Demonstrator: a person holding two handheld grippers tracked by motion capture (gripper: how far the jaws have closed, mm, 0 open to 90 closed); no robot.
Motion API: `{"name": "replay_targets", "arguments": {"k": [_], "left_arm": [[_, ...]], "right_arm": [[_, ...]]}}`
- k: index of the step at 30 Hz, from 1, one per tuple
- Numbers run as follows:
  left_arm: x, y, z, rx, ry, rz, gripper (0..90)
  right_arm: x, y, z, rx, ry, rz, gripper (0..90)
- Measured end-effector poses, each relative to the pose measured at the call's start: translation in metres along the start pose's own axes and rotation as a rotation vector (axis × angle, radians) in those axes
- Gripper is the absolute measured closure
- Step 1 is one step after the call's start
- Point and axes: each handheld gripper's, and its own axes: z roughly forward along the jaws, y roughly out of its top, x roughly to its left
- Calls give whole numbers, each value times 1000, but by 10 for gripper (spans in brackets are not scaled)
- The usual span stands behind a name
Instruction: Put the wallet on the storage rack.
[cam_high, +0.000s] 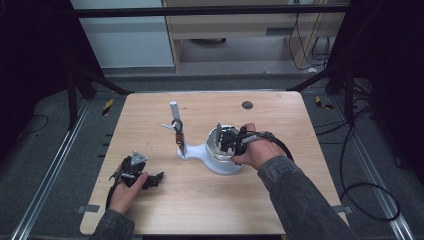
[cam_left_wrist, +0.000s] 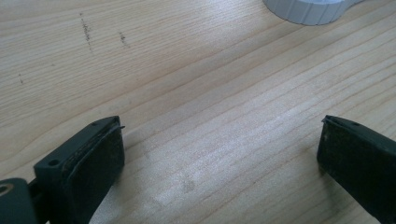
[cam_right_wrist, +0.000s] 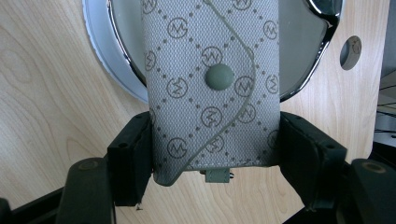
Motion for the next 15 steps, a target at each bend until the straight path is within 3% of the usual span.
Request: {"name": "replay_targets", "arguments": {"k": [15], "left_arm": [[0,0,0,-1,-2,0,3]], "right_arm": [[0,9,6,6,0,8,314]]}}
